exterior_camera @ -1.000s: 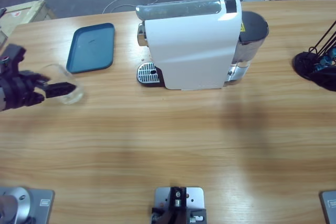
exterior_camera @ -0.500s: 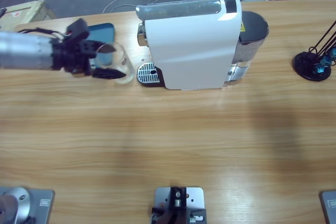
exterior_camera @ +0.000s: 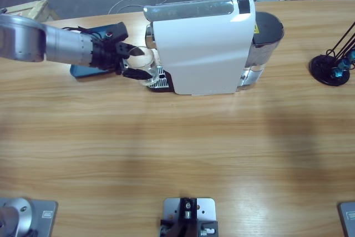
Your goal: Pour coffee
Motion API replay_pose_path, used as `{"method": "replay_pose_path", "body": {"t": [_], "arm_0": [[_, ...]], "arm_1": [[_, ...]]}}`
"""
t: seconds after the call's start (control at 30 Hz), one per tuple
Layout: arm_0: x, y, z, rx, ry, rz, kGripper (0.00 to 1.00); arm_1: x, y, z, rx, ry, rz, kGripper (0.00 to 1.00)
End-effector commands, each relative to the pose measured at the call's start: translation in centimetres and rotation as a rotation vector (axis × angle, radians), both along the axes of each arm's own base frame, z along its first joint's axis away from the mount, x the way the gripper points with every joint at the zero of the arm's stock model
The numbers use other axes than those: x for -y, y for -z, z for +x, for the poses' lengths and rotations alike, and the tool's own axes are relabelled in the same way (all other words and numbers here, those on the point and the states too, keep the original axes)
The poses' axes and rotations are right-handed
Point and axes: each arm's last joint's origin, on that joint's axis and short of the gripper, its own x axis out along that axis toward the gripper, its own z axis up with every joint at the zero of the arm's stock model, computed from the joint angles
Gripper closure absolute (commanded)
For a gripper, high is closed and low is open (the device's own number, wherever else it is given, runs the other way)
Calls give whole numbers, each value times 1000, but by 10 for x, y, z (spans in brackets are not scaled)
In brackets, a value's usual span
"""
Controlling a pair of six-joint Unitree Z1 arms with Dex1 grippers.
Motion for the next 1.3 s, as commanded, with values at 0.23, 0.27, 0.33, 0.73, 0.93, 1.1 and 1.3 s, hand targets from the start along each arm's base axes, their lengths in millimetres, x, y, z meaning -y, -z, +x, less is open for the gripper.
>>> {"method": "replay_pose_path", "body": {"t": [0.23,0.27,0.33,0.73,0.93,1.1,1.3], "arm_0": [[31,29,5,-46,49,37,927],[31,30,5,-49,45,39,405],[31,31,4,-56,38,41,8],[-8,-8,-27,-22,-48,8,5],[-60,-72,-72,46,-309,-104,4],[-76,-109,-145,-57,-333,-176,4],[-98,-110,-180,-124,-417,-130,4]], "arm_1": [[-9,6,4,-7,-16,-46,0],[-9,6,4,-7,-16,-46,0],[-10,6,4,-7,-16,-47,0],[-13,4,6,13,-11,-17,0],[-33,-2,18,37,18,-38,0],[-59,-30,81,-86,138,101,0],[-115,-64,189,-138,52,97,733]]}}
